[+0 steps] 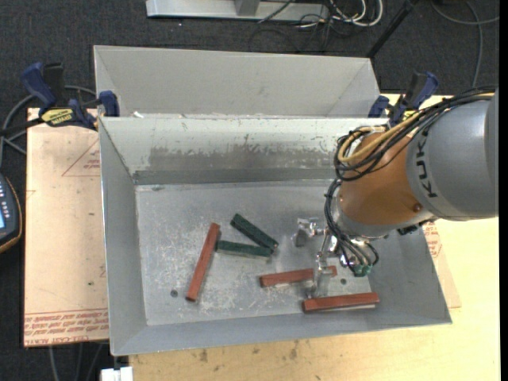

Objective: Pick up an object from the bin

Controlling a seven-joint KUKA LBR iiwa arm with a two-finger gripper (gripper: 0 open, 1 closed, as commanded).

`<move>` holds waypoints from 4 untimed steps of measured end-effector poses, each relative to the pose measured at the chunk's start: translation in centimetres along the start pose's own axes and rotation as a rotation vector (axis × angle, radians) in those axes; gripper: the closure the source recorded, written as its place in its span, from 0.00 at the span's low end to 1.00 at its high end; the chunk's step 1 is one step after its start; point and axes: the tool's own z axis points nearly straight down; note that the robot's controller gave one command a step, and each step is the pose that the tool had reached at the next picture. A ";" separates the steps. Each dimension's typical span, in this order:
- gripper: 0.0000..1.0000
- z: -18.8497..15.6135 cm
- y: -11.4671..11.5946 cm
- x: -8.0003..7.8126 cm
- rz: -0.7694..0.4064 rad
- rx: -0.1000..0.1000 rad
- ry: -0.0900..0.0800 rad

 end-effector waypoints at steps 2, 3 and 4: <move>1.00 -13.9 1.0 -5.4 -0.028 0.000 -0.021; 0.00 -13.4 1.0 -5.1 -0.028 -0.001 -0.010; 0.00 -0.3 6.2 2.0 -0.227 -0.002 -0.008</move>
Offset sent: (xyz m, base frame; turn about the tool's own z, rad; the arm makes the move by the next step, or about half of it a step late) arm 0.0000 0.0000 0.0000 0.0000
